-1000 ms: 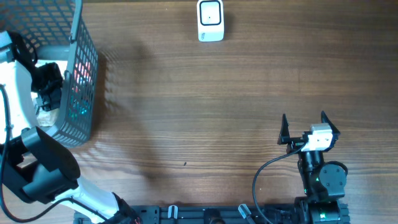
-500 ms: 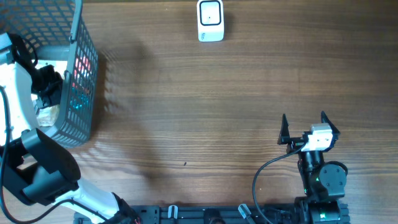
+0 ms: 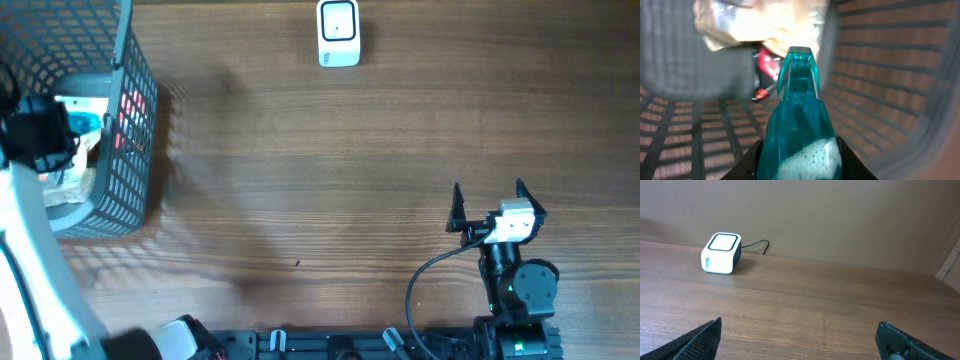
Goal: Scan the item barcode
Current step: 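Lift the teal bottle out and place it upright near the scanner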
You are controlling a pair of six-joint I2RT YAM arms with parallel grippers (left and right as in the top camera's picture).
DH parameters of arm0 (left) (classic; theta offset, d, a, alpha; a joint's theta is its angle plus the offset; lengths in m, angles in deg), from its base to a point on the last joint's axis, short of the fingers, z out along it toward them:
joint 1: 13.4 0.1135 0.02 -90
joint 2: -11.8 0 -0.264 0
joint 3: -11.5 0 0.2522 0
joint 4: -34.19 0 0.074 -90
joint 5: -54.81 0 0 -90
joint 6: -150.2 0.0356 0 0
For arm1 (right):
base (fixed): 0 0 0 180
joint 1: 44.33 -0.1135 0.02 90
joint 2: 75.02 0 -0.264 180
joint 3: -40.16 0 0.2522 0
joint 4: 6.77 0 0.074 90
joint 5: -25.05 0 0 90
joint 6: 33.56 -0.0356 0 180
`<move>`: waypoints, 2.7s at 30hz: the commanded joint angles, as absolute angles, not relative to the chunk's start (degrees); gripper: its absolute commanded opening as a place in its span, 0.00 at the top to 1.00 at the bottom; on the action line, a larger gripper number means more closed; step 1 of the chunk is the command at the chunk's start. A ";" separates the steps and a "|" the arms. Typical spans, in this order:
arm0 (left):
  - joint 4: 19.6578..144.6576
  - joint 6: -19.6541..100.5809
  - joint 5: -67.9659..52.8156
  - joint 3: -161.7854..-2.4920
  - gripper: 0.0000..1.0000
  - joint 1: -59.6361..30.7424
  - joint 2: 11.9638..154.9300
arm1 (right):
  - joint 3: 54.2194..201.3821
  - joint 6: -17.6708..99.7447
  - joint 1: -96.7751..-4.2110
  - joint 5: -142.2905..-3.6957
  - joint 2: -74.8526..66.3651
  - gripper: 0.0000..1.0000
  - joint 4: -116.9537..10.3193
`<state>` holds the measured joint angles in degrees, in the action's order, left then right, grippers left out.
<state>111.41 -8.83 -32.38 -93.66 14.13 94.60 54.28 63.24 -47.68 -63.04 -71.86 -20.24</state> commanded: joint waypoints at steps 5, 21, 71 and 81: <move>105.27 -6.02 -28.45 -94.20 0.81 14.44 73.99 | 54.24 63.86 -47.95 -63.47 -72.10 0.00 -20.00; 104.00 -6.19 -23.25 -94.18 0.83 -33.98 87.48 | 54.24 63.86 -47.95 -63.47 -72.10 0.00 -20.00; 104.55 -9.75 -39.14 -93.96 0.72 -52.29 121.47 | 54.24 63.86 -47.95 -63.47 -72.10 0.00 -20.00; 100.11 -9.23 -44.97 -93.99 0.39 -52.23 121.49 | 54.24 63.86 -47.95 -63.47 -72.10 0.00 -20.00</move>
